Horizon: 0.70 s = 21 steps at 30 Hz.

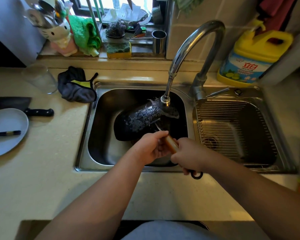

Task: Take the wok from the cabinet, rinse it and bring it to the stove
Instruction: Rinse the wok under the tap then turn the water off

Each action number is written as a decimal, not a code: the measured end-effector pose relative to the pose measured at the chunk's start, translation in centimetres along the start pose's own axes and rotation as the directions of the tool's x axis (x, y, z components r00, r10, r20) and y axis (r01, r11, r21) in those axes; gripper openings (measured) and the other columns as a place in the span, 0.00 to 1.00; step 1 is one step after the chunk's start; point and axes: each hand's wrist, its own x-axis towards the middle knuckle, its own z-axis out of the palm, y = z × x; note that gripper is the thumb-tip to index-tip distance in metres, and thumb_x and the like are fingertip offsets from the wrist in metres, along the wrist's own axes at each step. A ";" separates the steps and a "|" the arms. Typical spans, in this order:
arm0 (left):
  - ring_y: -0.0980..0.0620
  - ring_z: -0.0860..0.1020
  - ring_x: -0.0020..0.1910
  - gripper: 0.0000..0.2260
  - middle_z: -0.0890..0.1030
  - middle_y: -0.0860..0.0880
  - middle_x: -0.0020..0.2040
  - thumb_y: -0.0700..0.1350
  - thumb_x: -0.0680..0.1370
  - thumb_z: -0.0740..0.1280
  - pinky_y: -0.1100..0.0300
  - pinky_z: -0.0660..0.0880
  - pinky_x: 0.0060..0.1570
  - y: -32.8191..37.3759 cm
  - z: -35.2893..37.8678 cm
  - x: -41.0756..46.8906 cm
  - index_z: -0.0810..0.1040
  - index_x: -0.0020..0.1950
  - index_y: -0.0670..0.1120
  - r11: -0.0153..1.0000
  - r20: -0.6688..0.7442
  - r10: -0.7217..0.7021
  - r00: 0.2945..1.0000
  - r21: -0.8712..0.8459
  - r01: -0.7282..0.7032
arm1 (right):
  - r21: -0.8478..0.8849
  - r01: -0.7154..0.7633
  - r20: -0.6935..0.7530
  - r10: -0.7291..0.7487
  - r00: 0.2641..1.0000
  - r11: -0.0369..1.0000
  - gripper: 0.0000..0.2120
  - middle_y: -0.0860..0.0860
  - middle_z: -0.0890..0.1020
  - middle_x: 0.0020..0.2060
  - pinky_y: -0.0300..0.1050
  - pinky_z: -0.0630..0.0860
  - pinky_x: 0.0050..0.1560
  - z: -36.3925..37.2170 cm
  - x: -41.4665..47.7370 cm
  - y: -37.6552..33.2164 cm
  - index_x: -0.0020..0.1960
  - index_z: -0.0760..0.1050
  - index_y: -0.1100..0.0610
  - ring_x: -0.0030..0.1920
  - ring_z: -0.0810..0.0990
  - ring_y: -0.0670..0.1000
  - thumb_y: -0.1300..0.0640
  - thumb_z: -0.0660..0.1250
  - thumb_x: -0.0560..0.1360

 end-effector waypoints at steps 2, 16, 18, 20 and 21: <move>0.52 0.85 0.37 0.09 0.86 0.45 0.42 0.45 0.81 0.64 0.60 0.81 0.35 -0.5 0.3 -0.2 0.78 0.51 0.40 1.000 -0.020 -0.017 1.000 0.015 0.017 | -0.087 -0.003 -0.028 0.001 1.000 0.996 0.13 0.55 0.80 0.42 0.47 0.81 0.32 0.4 -0.5 0.8 0.55 0.70 0.54 0.31 0.84 0.51 0.56 0.66 0.72; 0.50 0.83 0.41 0.08 0.83 0.45 0.42 0.47 0.77 0.69 0.57 0.81 0.41 -6.8 3.2 -1.3 0.78 0.50 0.43 0.973 -0.025 -0.064 0.998 0.219 0.068 | -0.173 -0.014 -0.130 -0.009 0.991 0.985 0.11 0.49 0.79 0.38 0.46 0.77 0.34 2.8 -6.1 8.0 0.49 0.71 0.47 0.34 0.79 0.48 0.55 0.67 0.69; 0.50 0.83 0.41 0.09 0.82 0.45 0.42 0.46 0.77 0.69 0.57 0.80 0.41 -7.1 3.6 -1.3 0.76 0.52 0.43 0.969 -0.012 -0.067 0.998 0.236 0.068 | -0.171 -0.013 -0.173 -0.017 0.985 0.985 0.15 0.48 0.79 0.37 0.41 0.74 0.33 3.4 -6.5 8.6 0.53 0.70 0.44 0.36 0.78 0.46 0.55 0.67 0.68; 0.49 0.83 0.41 0.09 0.83 0.43 0.44 0.46 0.77 0.68 0.57 0.80 0.41 -7.2 3.9 -1.3 0.76 0.53 0.42 0.968 0.001 -0.073 0.997 0.240 0.071 | -0.195 -0.006 -0.211 -0.036 0.977 0.981 0.17 0.47 0.79 0.36 0.37 0.70 0.31 4.0 -6.6 8.9 0.55 0.68 0.43 0.36 0.78 0.44 0.55 0.67 0.69; 0.49 0.83 0.42 0.09 0.83 0.43 0.45 0.46 0.77 0.68 0.57 0.80 0.41 -7.1 4.0 -1.2 0.76 0.53 0.42 0.967 0.011 -0.077 0.997 0.244 0.072 | -0.193 -0.005 -0.226 -0.040 0.973 0.981 0.17 0.47 0.79 0.37 0.37 0.70 0.31 4.1 -6.6 9.1 0.55 0.68 0.43 0.37 0.77 0.44 0.54 0.67 0.69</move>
